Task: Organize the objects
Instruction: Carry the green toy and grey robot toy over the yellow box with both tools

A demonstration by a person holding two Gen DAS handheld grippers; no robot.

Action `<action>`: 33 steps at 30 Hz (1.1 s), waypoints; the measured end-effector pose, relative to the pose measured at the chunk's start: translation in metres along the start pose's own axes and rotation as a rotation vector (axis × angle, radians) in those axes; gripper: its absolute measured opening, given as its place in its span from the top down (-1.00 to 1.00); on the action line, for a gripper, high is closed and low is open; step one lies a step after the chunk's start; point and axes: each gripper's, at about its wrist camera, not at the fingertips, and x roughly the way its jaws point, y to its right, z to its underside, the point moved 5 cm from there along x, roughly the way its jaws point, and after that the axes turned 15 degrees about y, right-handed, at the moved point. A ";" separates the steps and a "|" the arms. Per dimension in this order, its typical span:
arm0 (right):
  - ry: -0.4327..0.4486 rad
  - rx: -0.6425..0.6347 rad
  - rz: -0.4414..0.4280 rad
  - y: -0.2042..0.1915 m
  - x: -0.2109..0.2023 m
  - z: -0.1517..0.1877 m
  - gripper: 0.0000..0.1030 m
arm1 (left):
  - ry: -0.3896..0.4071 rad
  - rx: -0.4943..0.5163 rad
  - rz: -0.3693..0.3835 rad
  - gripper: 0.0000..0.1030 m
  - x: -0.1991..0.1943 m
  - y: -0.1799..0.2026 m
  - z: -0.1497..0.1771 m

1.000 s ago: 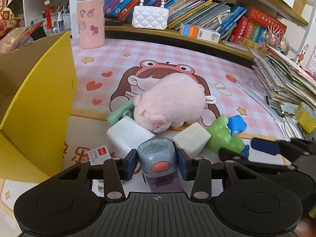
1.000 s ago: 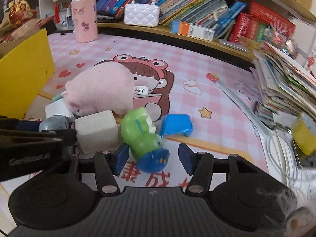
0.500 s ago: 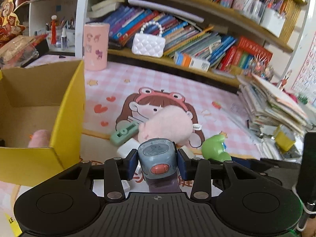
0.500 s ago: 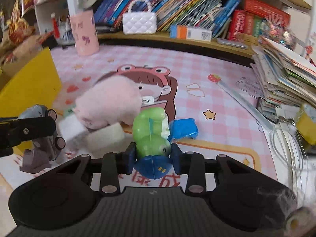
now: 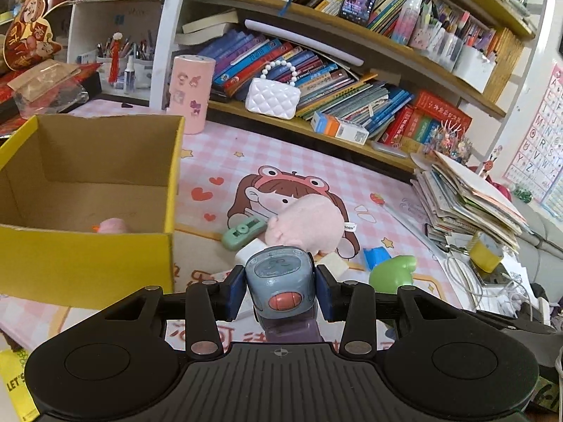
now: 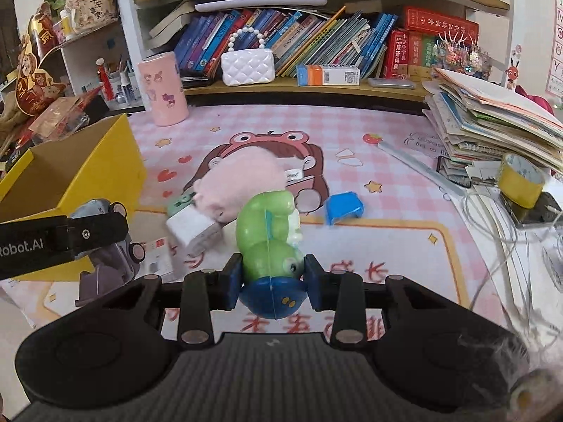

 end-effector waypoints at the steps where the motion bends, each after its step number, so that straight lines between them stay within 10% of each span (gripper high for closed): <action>1: -0.001 -0.002 -0.001 -0.005 -0.004 0.002 0.33 | 0.003 -0.002 0.002 0.23 -0.004 -0.004 0.000; 33: -0.061 -0.078 -0.186 -0.225 -0.088 0.074 0.33 | 0.027 -0.066 -0.141 0.23 -0.152 -0.188 0.019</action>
